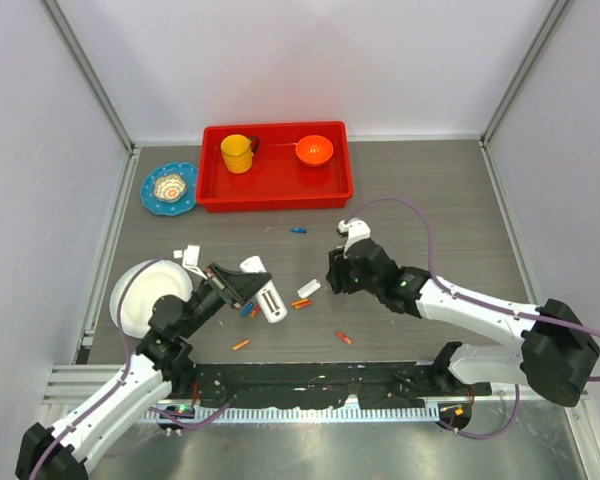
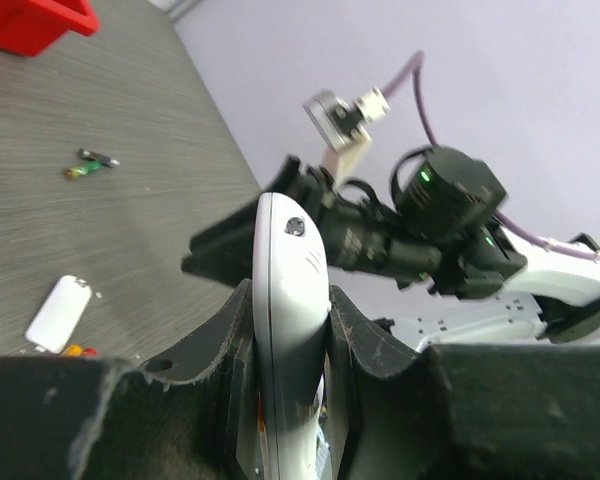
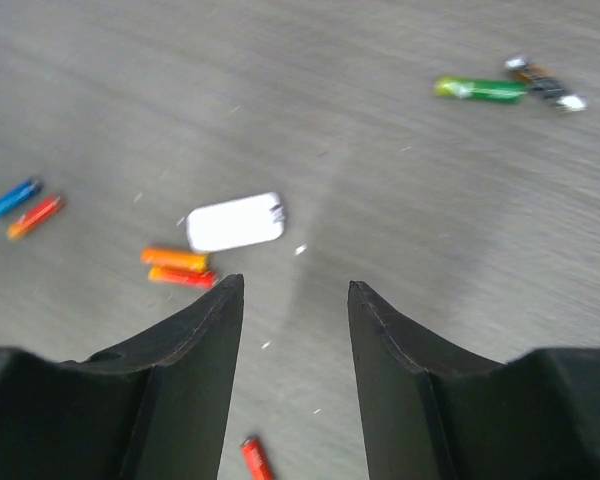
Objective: Load the batteries into the remote control
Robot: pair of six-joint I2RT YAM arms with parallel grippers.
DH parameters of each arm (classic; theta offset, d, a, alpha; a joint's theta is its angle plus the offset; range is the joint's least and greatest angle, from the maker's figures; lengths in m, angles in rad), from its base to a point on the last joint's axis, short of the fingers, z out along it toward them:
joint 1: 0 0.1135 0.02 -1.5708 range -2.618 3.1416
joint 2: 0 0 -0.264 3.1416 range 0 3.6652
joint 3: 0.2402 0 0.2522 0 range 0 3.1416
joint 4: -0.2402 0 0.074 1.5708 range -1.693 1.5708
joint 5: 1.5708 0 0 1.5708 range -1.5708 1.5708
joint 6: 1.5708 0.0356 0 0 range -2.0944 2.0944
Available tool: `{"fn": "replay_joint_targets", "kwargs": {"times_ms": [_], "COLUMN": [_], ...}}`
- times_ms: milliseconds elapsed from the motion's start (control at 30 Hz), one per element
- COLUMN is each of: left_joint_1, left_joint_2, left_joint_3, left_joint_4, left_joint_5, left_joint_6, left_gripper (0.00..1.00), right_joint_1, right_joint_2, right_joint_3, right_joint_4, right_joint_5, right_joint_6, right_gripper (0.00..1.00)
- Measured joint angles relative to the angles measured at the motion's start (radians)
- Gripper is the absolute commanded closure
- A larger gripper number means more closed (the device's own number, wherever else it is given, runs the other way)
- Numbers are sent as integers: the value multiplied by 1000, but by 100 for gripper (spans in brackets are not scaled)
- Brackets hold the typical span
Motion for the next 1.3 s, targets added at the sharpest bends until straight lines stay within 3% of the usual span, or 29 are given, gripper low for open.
{"fn": "replay_joint_targets", "kwargs": {"times_ms": [167, 400, 600, 767, 1300], "left_joint_1": [0, 0, 0, 0, 0], "left_joint_2": [-153, -286, -197, -180, -311], "left_joint_3": [50, 122, 156, 169, 186], "left_joint_4": [-238, -468, -549, -594, -670], "left_joint_5": [-114, -264, -257, -224, -217], "left_joint_6": [33, 86, 101, 116, 145], "left_gripper": [100, 100, 100, 100, 100], "right_joint_1": [110, 111, 75, 7, -29], "right_joint_2": [23, 158, 362, 558, 732], "right_joint_3": [0, 83, 248, 386, 521], "right_joint_4": [20, 51, 184, 195, 187], "right_joint_5": [-11, 73, 127, 108, 178], "right_joint_6": [-8, -22, -90, -103, 33], "right_gripper": [49, 50, 46, 40, 31]}}
